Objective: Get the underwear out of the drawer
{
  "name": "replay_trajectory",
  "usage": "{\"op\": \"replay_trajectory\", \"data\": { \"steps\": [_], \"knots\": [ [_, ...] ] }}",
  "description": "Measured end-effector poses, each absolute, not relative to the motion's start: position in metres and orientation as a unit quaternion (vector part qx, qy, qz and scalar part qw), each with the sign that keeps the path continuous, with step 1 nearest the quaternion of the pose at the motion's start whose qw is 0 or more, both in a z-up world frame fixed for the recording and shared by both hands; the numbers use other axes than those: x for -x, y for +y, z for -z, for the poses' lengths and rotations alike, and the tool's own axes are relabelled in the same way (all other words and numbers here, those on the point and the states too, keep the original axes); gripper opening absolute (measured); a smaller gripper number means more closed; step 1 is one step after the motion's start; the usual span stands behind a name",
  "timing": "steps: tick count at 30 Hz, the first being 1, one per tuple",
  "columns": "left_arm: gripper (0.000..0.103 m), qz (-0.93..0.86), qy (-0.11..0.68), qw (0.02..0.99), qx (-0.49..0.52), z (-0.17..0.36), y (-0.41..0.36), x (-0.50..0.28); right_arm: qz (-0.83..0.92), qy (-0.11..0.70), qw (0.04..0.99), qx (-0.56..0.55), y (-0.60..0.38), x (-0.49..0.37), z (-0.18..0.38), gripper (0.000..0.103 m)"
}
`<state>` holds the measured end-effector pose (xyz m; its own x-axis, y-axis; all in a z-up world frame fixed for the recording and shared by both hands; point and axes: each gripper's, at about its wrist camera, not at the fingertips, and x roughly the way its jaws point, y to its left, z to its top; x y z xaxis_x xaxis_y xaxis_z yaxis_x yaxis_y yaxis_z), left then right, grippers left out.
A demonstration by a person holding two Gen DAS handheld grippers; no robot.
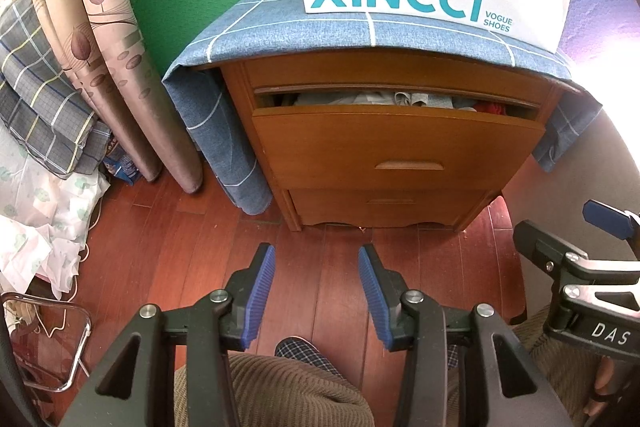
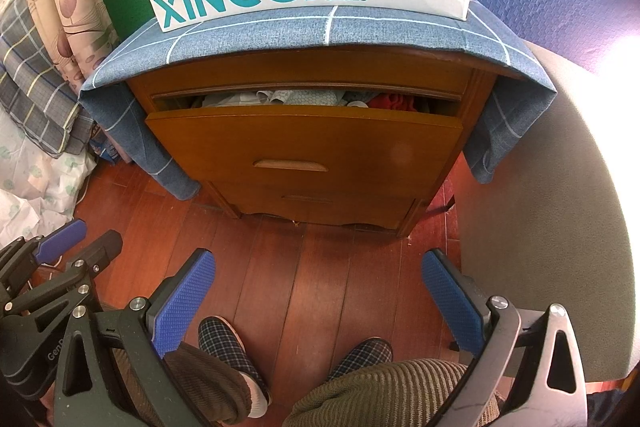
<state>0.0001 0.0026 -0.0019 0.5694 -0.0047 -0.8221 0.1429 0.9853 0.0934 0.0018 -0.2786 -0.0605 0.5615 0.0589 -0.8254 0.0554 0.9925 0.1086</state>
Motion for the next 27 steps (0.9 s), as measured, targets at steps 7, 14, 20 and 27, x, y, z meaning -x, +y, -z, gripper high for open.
{"op": "replay_trajectory", "data": {
  "steps": [7, 14, 20, 27],
  "knots": [
    [0.044, 0.041, 0.461, 0.883, -0.077, 0.0020, 0.0020, -0.0006, 0.000, 0.468, 0.882, -0.061, -0.2783, -0.0033, 0.0590, 0.102],
    [0.044, 0.042, 0.460, 0.884, -0.076, 0.0023, 0.0014, 0.0005, 0.000, 0.466, 0.882, -0.062, -0.2783, -0.0022, 0.0593, 0.102],
    [0.044, 0.042, 0.460, 0.883, -0.076, 0.0022, 0.0016, 0.0001, 0.000, 0.467, 0.882, -0.062, -0.2785, -0.0024, 0.0593, 0.102],
    [0.044, 0.042, 0.458, 0.885, -0.076, 0.0008, 0.0024, 0.0008, 0.000, 0.466, 0.882, -0.063, -0.2785, -0.0022, 0.0593, 0.102]
  ]
}}
